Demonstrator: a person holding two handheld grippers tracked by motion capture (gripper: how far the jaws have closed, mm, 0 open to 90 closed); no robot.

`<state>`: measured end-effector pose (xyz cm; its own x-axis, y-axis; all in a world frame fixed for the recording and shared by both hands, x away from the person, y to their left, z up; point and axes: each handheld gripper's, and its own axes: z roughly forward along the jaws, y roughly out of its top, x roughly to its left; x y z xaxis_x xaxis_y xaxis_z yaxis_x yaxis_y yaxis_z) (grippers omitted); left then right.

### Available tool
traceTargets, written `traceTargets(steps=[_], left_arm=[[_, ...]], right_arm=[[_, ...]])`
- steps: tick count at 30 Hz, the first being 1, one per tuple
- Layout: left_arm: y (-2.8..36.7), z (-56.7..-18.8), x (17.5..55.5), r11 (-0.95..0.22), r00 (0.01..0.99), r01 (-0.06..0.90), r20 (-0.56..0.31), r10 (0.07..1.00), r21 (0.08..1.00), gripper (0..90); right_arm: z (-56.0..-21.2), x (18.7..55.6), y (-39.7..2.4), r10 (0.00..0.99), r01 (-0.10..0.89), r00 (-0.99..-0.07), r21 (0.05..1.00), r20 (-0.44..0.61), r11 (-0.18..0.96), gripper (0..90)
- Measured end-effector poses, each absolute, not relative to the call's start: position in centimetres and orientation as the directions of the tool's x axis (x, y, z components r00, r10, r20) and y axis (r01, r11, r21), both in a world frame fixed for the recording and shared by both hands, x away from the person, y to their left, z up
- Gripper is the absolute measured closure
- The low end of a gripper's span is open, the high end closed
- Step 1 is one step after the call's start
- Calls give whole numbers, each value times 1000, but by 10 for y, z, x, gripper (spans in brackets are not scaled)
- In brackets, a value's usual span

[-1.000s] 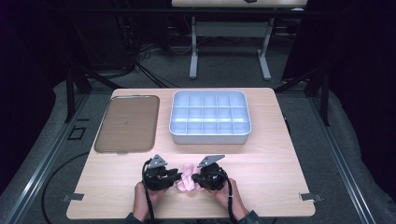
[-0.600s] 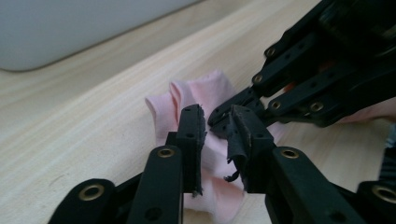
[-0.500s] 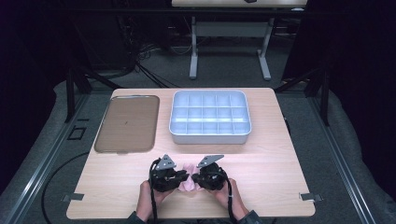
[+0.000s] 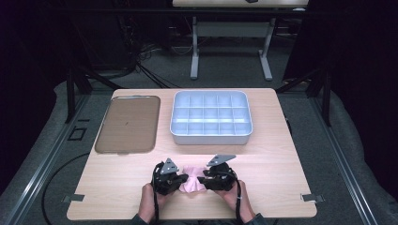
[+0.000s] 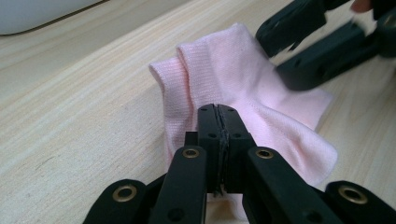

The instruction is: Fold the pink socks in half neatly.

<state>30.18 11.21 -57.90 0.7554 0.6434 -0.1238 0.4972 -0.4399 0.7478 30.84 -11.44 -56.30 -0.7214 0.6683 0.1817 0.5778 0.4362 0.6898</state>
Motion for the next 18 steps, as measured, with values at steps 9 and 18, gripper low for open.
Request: traceTargets(steps=[9,18], left_arm=[[113,-580,300,-432,754,490,-120,646,757,889],[114,-581,301,-425,755,491,-128,644,760,889]], right_arm=[[-574,310,-126,714,684,-644,627,276,374,583],[-576,315,-122,709,700,-631,626,316,344,634]])
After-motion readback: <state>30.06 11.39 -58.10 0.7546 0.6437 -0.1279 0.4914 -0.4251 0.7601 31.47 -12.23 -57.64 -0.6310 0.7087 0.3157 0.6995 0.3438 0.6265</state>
